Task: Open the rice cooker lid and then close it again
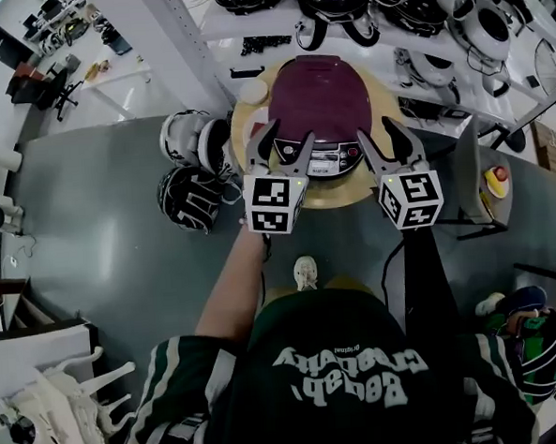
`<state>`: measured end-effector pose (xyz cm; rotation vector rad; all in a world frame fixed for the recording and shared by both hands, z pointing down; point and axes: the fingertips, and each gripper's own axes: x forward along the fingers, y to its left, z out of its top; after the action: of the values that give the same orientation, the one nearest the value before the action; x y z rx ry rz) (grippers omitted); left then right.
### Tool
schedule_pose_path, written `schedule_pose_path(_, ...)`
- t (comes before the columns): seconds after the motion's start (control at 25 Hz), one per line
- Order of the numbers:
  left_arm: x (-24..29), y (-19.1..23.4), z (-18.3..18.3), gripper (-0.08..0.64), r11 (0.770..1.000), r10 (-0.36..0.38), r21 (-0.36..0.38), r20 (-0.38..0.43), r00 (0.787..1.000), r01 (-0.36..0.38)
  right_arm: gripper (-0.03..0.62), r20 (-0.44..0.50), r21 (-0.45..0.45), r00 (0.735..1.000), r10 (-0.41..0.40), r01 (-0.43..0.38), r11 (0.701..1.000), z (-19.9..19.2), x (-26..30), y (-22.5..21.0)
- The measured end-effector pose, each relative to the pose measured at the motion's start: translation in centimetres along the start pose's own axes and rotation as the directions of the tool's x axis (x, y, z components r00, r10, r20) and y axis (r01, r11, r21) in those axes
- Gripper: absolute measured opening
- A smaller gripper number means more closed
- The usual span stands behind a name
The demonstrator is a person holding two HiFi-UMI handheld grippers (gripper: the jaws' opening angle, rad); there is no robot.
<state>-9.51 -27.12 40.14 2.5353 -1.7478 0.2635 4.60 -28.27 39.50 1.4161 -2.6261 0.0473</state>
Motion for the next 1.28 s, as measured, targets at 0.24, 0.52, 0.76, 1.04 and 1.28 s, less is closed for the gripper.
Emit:
schedule_pose_path(0.24,-2.9,-4.3,2.1,0.252,0.996,0.059,0.066,0.035,0.998,-0.062,0.245,0.063,-0.017,0.997,0.049,-0.048,0.999,1.0,-4.6,-1.0)
schedule_pose_path(0.52,-6.2,-8.5,3.1,0.253,0.992,0.122,0.019,0.062,0.991,-0.123,0.25,0.073,-0.01,0.991,0.111,-0.111,0.994,-0.3,-9.3,-1.5)
schedule_pose_path(0.76,-9.6,-11.0,2.7,0.186,0.983,0.181,0.013,0.085,0.98,-0.183,0.217,0.099,-0.041,0.982,0.161,-0.157,0.987,-0.6,-12.6,-0.7)
schedule_pose_path(1.04,-12.2,-11.4,3.5,0.021,0.959,0.284,-0.008,0.114,0.952,-0.285,0.032,0.125,-0.061,0.981,0.145,-0.138,0.989,0.2,-14.9,-0.8)
schedule_pose_path(1.28,-12.4,-11.6,3.2,0.0,0.956,0.291,0.014,0.087,0.953,-0.294,0.003,0.13,-0.106,0.973,0.189,-0.176,0.979,0.4,-15.7,-0.3)
